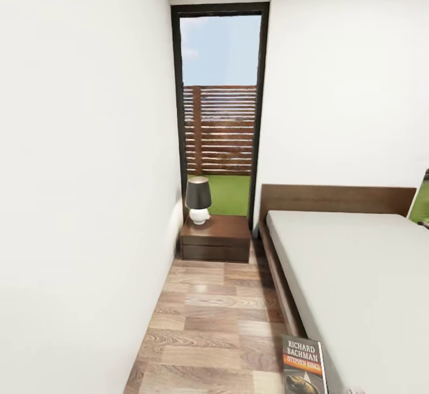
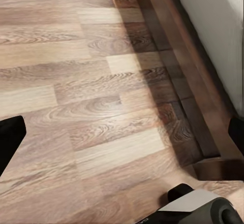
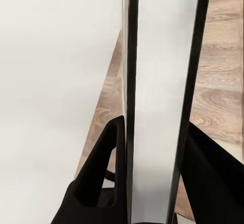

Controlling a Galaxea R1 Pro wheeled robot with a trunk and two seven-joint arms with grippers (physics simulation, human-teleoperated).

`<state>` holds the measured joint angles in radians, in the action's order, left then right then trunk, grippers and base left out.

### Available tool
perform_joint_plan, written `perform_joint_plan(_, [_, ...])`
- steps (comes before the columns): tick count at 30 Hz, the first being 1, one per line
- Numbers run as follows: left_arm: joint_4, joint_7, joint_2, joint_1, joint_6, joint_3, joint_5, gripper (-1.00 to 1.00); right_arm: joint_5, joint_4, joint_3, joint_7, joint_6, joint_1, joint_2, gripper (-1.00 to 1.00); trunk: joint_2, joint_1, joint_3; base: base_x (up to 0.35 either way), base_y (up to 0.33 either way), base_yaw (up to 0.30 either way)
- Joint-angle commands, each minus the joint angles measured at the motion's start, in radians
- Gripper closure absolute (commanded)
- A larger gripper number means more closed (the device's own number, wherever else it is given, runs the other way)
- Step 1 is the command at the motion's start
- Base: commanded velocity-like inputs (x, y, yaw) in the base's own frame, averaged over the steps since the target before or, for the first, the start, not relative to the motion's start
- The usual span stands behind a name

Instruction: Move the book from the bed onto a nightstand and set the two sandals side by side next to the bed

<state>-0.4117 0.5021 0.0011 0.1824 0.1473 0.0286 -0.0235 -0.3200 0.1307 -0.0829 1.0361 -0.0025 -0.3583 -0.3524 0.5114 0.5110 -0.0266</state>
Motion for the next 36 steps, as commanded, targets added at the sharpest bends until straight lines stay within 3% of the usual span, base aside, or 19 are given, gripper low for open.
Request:
perform_joint_plan(1, [0.001,-0.001,0.0,0.0,0.006,0.002,-0.003,-1.0,-0.011,0.0,-0.005,0.004,0.002,-0.001,0.0,1.0,0.001,0.0,0.0,0.0,0.0,-0.282])
perform_joint_plan(15, [0.001,0.0,0.0,0.0,0.005,0.002,-0.003,-1.0,-0.011,-0.001,-0.005,0.004,0.001,0.0,0.0,1.0,0.001,0.0,-0.008,0.01,0.002,-0.224])
perform_joint_plan(36, [0.001,-0.002,0.0,0.0,0.006,0.004,-0.003,-1.0,-0.009,-0.003,-0.006,0.003,0.001,0.0,0.0,1.0,0.001,0.0,-0.008,0.284,0.108,-0.003])
